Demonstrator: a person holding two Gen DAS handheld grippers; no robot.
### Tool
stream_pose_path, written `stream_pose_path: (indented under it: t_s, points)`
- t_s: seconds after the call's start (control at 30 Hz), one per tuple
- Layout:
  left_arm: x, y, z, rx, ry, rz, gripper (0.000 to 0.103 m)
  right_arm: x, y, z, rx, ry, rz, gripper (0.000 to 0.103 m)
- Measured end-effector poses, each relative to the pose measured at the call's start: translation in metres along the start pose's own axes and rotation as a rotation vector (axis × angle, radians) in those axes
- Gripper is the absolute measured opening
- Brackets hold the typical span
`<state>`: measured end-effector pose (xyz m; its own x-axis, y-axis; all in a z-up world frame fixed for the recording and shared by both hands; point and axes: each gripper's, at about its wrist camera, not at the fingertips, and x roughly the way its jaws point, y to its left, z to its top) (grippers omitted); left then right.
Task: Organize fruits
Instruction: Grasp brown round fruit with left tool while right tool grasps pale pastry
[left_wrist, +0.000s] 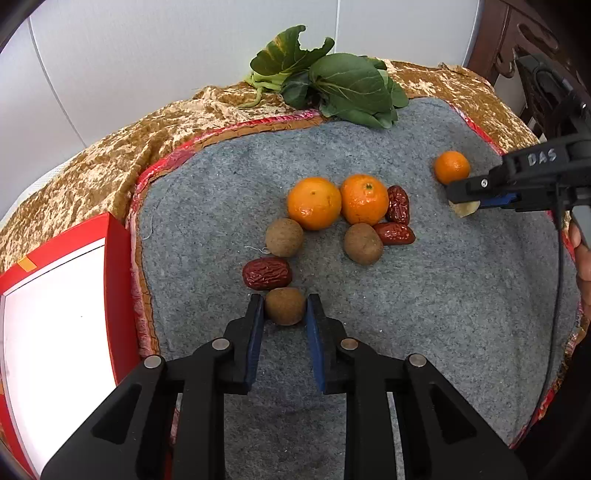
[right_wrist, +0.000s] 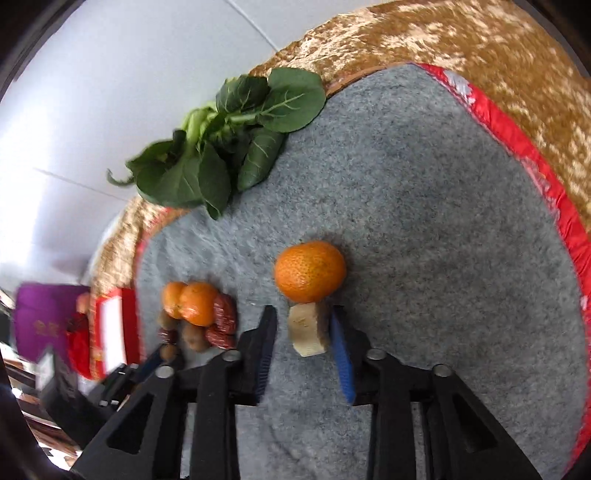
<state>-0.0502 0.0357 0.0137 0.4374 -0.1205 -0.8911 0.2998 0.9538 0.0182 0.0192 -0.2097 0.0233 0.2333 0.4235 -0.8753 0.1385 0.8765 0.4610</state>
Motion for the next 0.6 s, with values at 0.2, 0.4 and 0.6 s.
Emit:
stream_pose_path:
  t_s: [0.2,0.4,0.6]
  points:
    - [-0.004,0.001,0.0,-0.027,-0.011,-0.004,0.02,-0.008,0.011,-0.006,-0.028,-0.007,0.085,0.02]
    - [-0.022,-0.001,-0.002,-0.021,-0.046,-0.006,0.02,-0.006,0.035,-0.012,-0.055,0.048,0.291,0.019]
    - [-0.038,0.012,-0.006,-0.066,-0.071,0.023,0.02,0.001,0.058,-0.021,-0.085,0.069,0.322,0.019]
